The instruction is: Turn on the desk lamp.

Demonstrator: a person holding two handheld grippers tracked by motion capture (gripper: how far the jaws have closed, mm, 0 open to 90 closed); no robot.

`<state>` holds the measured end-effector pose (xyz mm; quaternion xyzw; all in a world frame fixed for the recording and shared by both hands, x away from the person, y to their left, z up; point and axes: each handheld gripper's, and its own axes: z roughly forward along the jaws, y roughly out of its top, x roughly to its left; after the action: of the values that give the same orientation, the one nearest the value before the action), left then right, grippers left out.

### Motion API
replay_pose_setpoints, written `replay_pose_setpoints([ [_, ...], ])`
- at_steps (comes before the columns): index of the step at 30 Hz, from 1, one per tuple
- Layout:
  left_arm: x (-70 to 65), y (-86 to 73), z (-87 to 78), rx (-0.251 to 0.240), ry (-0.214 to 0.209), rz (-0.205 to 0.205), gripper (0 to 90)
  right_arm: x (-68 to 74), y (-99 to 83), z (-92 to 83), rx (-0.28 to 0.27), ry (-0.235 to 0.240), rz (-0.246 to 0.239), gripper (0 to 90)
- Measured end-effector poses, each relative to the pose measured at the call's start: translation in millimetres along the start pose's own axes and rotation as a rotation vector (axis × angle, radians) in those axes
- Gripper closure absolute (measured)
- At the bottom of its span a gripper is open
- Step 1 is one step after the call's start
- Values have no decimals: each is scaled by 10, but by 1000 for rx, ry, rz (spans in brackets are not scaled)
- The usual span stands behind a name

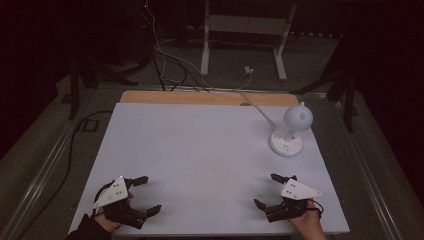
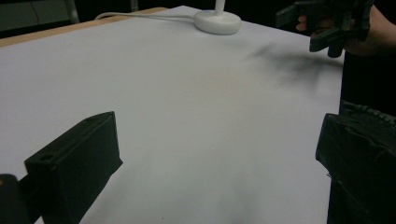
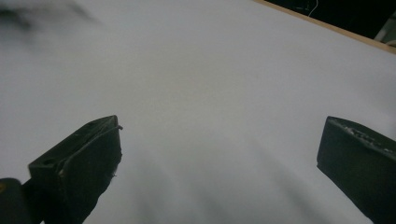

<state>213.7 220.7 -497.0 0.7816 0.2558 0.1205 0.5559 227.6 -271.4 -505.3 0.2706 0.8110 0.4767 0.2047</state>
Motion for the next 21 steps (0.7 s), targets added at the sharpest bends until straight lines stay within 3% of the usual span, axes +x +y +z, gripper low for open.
replay_pose_setpoints([
  [21,3,6,-4,-6,-4,-1,4,44,31,10,37,34,18,1],
])
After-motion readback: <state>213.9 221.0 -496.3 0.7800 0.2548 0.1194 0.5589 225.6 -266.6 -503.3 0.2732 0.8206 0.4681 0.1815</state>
